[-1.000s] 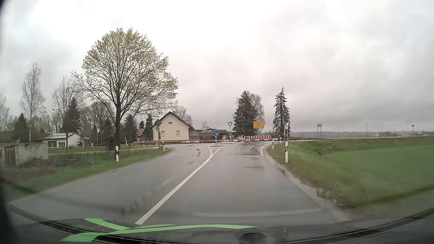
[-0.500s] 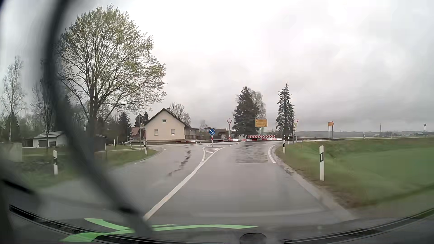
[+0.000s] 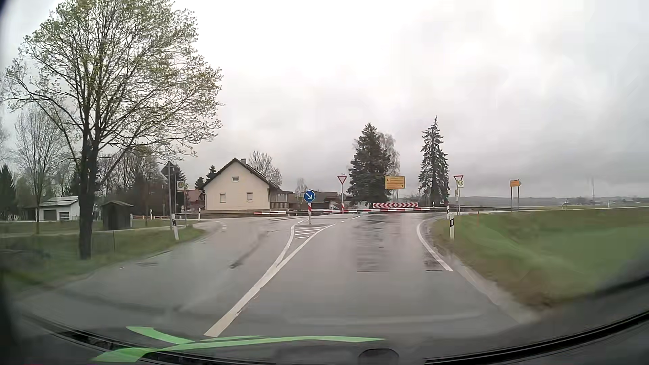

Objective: Follow the waypoints while adhering to traffic rules and regulations

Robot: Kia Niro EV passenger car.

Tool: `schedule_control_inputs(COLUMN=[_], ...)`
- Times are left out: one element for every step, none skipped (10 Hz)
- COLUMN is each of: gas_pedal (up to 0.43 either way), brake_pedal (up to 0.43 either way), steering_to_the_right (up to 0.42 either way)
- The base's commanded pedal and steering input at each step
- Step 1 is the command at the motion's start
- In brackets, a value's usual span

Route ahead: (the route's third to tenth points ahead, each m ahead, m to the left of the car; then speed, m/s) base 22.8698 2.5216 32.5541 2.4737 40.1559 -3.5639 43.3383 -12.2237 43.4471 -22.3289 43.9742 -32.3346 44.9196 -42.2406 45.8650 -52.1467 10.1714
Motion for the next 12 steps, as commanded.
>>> schedule_control_inputs(gas_pedal=[0.000, 0.000, 0.000, 0.000, 0.000, 0.000, 0.000, 0.000, 0.000, 0.000, 0.000, 0.000], brake_pedal=[0.183, 0.183, 0.183, 0.171, 0.152, 0.152, 0.152, 0.152, 0.171, 0.189, 0.195, 0.195], steering_to_the_right=[0.000, 0.001, 0.005, 0.013, 0.017, 0.017, 0.018, 0.018, 0.019, 0.019, 0.019, 0.020])
